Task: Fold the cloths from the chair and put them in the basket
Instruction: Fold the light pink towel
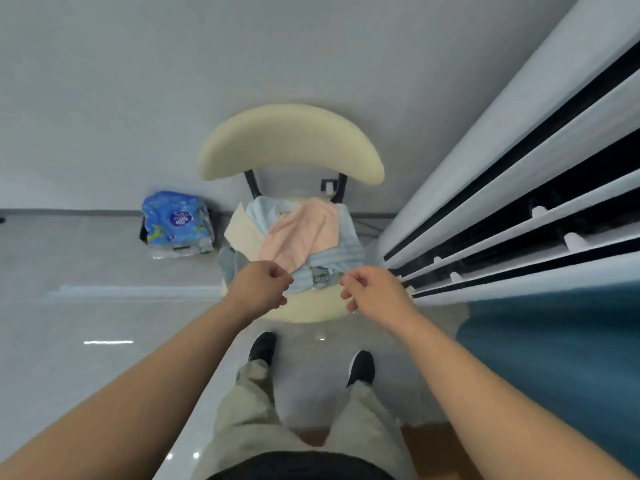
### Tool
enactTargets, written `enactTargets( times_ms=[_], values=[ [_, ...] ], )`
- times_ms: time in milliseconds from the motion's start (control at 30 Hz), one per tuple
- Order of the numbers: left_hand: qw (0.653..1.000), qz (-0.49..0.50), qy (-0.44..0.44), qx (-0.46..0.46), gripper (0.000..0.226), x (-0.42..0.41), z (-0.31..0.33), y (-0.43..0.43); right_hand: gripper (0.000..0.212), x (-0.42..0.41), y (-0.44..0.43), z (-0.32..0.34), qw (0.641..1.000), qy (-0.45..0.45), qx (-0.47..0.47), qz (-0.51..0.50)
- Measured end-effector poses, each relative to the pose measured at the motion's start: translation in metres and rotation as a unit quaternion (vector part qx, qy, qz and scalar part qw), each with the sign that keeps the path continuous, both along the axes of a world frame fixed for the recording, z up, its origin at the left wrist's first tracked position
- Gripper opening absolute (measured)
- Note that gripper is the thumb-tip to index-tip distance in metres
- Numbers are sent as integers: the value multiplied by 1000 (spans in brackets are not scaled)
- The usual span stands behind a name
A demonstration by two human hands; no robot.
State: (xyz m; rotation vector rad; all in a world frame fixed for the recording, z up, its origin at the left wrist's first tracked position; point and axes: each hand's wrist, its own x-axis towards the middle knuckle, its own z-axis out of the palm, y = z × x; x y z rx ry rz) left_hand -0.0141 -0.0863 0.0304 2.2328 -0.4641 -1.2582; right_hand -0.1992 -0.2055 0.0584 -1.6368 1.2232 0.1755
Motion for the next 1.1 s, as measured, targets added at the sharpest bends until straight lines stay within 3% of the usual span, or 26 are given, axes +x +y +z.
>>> enactTargets(
  times_ms=[167, 300, 533, 700, 800, 933, 1100],
  values=[
    [999, 30, -15, 28, 11, -33, -46, 1, 24, 5, -18, -53, 999, 5, 8, 46],
    [997, 40, -44, 41, 38, -30, -118, 0, 25, 12, -18, -115, 999, -10, -14, 39],
    [974, -1, -225, 32, 53, -9, -266, -3, 23, 20, -7, -240, 994, -68, -77, 49],
    [960, 138, -227, -93, 51, 13, -325, 0, 23, 13, -1, -288, 985, -111, -119, 52],
    [946, 221, -209, -113, 58, 12, -334, 3, 23, -6, 11, -299, 978, -151, -144, 32],
    [960, 218, -144, -103, 69, 15, -343, 20, 23, -42, 33, -284, 971, -180, -154, 9],
    [969, 143, -155, -132, 27, -16, -323, 45, 23, -69, 43, -257, 967, -179, -180, -8]
  ],
)
